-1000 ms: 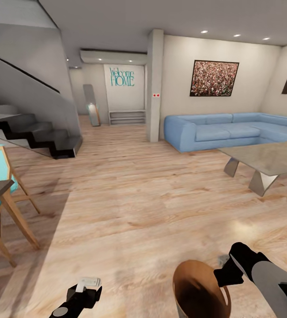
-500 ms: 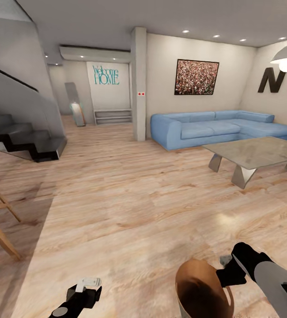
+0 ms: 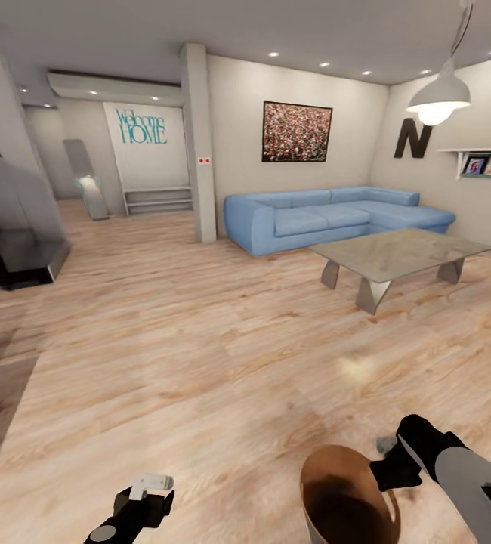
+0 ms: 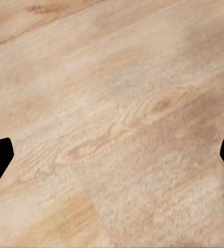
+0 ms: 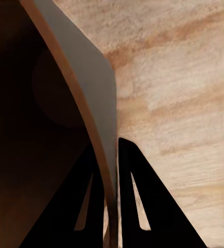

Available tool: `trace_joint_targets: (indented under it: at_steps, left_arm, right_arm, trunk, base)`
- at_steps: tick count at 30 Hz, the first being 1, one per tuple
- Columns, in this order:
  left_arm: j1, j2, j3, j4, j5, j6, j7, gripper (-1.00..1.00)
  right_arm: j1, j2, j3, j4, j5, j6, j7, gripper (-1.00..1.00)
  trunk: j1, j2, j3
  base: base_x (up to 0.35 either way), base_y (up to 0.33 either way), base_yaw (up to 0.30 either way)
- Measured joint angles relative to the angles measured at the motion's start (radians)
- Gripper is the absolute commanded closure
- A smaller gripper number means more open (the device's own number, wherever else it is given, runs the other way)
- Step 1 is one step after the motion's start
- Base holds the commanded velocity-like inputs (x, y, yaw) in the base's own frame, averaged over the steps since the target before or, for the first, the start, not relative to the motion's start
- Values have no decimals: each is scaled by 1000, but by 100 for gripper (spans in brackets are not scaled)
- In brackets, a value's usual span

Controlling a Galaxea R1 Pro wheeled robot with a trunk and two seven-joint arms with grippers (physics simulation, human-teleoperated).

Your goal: Put the three can of soda from the living room inside the tash can in the kitchen.

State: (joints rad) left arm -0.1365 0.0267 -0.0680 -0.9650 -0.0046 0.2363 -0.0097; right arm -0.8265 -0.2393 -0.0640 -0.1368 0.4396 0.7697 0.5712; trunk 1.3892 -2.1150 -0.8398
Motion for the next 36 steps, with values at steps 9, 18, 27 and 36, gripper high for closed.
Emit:
trace_joint_targets:
  at_steps: [9,18,27,36]
  left_arm:
    - [0,1,-1,0,-1,0,0,-100]
    - [0,1,-3,0,-1,-2,0,-100]
    - [0,2,-3,0,0,-2,-1,-100]
    - [0,2,-1,1,0,-2,0,-100]
  right_arm:
    - [0,0,0,0,-1,0,0,100]
    - [0,0,-2,0,0,0,0,100]
    - [0,-1,-2,0,0,1,-1,100]
    - [16,-3,-2,-2,-6,0,17,100]
  trunk:
    - [0,0,0]
    - [0,0,0]
    - [0,0,0]
    - [0,0,0]
  base:
    - [91,-271,-237]
    - [92,-273,-240]
    - [92,-273,-228]
    - [100,-273,-52]
